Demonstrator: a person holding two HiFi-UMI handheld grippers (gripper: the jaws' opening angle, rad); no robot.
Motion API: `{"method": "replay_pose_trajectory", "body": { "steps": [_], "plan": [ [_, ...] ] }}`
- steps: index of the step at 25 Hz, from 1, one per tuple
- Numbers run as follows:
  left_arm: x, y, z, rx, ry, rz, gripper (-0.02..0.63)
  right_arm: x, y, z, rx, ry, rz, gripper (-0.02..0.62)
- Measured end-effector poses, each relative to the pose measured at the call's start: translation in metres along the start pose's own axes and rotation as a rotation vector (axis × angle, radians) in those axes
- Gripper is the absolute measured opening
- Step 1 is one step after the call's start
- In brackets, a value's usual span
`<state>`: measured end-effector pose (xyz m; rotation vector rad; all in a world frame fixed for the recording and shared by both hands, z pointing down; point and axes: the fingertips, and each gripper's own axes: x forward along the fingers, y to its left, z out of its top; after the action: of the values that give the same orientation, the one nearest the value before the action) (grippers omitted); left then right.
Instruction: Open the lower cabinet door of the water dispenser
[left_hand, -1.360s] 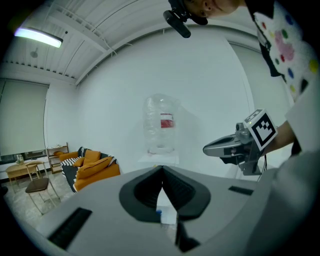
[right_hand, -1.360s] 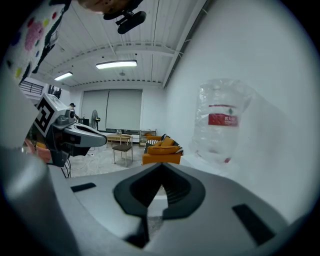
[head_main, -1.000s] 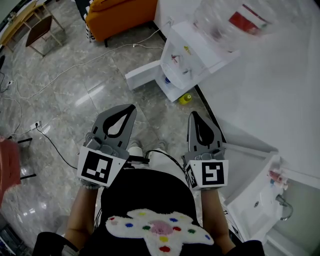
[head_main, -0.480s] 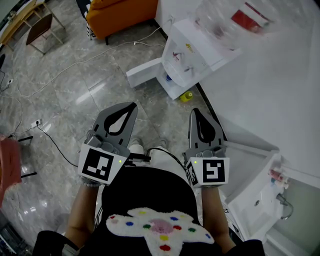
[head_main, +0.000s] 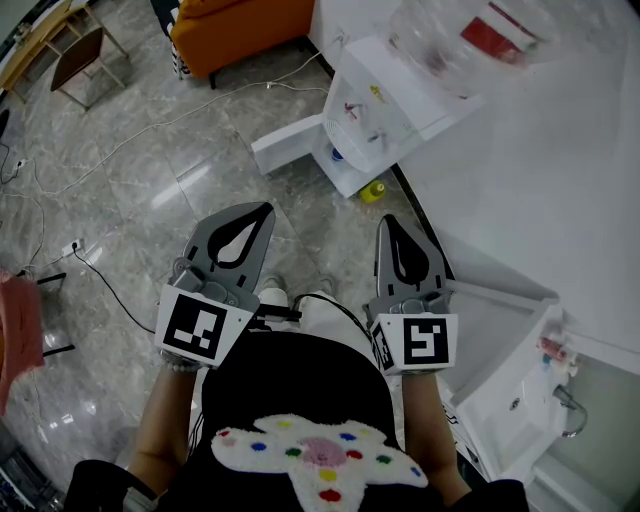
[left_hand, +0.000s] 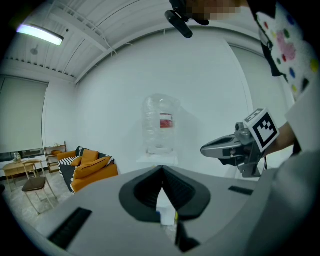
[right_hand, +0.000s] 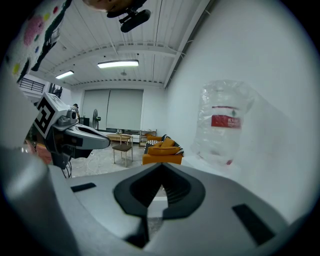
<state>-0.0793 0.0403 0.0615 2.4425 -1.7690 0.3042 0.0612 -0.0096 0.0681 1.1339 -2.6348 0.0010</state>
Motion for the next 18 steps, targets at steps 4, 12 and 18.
{"method": "replay_pose_trajectory", "body": {
  "steps": [4, 12, 18],
  "plan": [
    [0.0023, -0.0020, -0.0002, 0.004, -0.002, -0.008, 0.012, -0.0010, -0.0007, -0.0009, 0.003, 0.001, -0.002, 0.003],
    [0.0049, -0.0037, 0.0011, 0.008, -0.003, -0.020, 0.012, -0.0012, -0.0008, -0.0001, 0.002, 0.000, -0.003, 0.003],
    [0.0056, -0.0044, 0.0021, 0.008, -0.006, -0.023, 0.012, -0.0002, 0.0018, 0.0010, -0.006, 0.000, 0.008, 0.003]
  ]
}}
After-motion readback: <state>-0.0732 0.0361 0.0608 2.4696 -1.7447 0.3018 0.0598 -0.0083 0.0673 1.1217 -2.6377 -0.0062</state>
